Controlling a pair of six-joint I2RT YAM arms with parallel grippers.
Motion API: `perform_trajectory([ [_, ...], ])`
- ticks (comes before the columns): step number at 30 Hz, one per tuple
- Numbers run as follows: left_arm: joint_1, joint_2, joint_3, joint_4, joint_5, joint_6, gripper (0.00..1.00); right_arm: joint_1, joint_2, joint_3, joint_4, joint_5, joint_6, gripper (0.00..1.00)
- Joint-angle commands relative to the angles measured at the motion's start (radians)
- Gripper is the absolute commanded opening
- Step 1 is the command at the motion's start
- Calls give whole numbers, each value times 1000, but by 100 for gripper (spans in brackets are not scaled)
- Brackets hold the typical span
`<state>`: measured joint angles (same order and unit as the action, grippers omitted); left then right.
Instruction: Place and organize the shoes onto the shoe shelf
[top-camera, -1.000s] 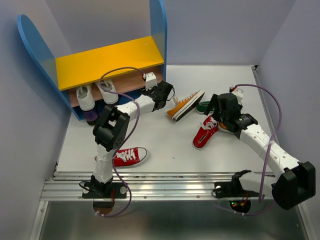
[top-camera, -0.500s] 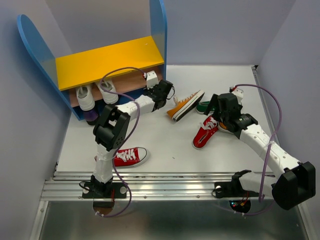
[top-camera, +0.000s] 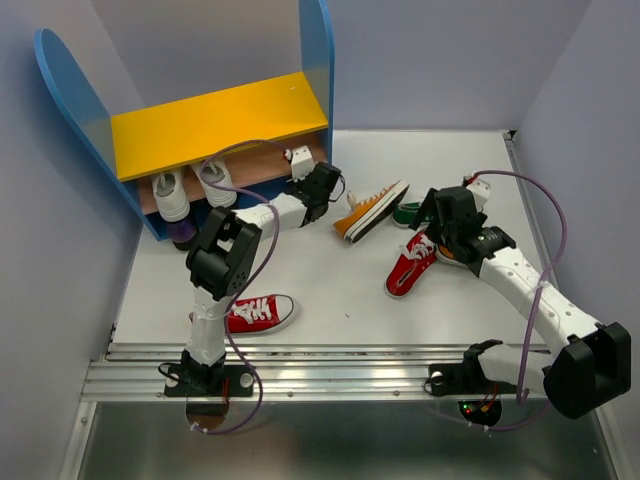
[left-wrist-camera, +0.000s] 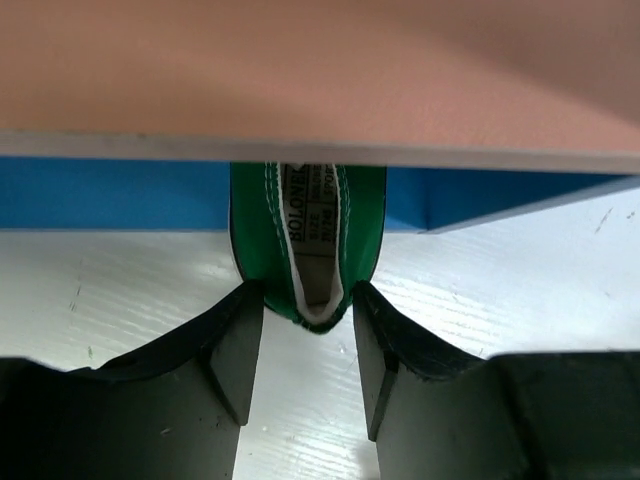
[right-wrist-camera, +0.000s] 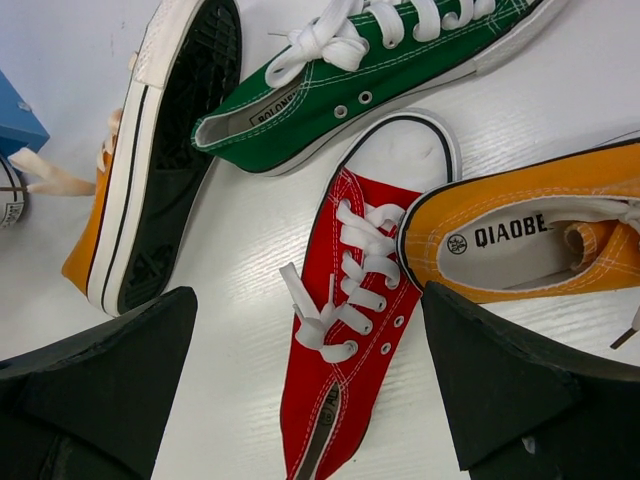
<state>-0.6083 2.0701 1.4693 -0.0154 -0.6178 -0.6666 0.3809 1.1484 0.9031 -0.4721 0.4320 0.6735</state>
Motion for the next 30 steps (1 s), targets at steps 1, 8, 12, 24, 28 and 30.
perform_trajectory([
  [1, -11, -117, -61, 43, -8, 33, 51, -10, 60, 77, -11, -10, 72, 100],
  [8, -48, -272, -191, 29, -16, 15, 50, -31, 201, 151, 13, -46, 121, 92],
  [12, -73, -347, -244, 17, -13, 27, 51, -100, 280, 189, 58, -65, 123, 91],
  [24, -169, -564, -398, 54, 4, 19, 51, -191, 525, 322, 116, -62, 95, 89],
  [28, -189, -579, -408, 54, 0, 27, 51, -191, 615, 364, 144, -84, 101, 81],
  [30, -199, -593, -428, 63, -3, 28, 51, -191, 665, 382, 170, -99, 94, 65],
])
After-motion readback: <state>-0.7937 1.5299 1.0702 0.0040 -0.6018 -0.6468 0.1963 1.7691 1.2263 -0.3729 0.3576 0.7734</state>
